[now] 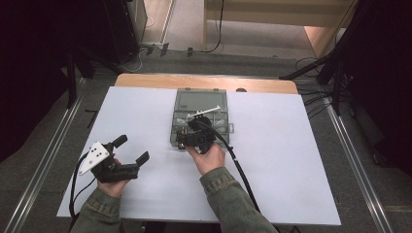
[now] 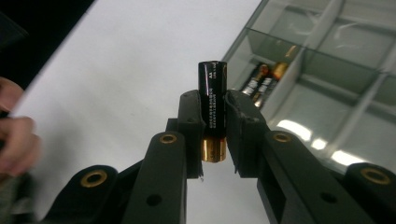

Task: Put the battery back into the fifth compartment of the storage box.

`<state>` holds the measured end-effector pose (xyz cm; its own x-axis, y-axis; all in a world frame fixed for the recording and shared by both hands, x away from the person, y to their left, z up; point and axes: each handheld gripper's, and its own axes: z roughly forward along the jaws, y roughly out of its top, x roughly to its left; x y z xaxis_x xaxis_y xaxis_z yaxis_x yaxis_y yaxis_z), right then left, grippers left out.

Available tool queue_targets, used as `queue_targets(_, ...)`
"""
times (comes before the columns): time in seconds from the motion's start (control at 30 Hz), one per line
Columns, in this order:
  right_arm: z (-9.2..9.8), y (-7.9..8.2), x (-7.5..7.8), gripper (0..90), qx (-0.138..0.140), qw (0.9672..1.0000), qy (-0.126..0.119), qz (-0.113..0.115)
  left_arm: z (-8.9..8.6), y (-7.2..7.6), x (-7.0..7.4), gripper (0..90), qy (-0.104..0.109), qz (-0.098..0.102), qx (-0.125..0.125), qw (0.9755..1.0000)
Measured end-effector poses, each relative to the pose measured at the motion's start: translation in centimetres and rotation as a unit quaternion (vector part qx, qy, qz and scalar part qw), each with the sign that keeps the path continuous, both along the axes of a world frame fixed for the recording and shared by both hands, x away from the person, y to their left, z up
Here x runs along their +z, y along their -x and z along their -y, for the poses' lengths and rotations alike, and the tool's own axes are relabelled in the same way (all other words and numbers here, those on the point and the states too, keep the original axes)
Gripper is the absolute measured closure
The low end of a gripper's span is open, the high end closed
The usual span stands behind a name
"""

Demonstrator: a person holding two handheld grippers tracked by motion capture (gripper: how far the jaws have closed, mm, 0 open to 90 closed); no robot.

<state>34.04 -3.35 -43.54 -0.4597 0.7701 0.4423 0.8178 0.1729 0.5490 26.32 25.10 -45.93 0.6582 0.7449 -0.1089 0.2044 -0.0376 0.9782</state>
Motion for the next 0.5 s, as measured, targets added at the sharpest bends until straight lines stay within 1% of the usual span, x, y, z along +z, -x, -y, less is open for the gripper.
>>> queue_targets(0.13, 0.0, -0.6, -0.3, 77.6, -0.024, 0.9992, -0.03, -0.01, 0.0, 0.0, 0.0, 0.0, 0.003, 0.0, 0.0, 1.0)
queue_targets(0.17, 0.0, -0.9, -0.4, 77.6, -0.03, 0.9986, -0.041, -0.015, 0.0, -0.1, 0.0, 0.0, 0.004, 0.0, 0.001, 1.0)
queue_targets(0.27, -0.1, -1.4, -0.8, 77.6, -0.041, 0.9974, -0.056, -0.021, 0.0, -0.1, 0.0, 0.0, 0.005, 0.001, 0.001, 1.0)
queue_targets(0.33, -0.2, -1.7, -0.9, 77.6, -0.044, 0.9973, -0.055, -0.022, 0.0, -0.1, 0.0, 0.0, 0.005, 0.001, 0.0, 1.0)
queue_targets(0.5, -0.4, -2.5, -1.4, 77.5, -0.066, 0.9961, -0.055, -0.021, 0.0, -0.2, 0.0, 0.0, 0.007, 0.0, -0.003, 1.0)
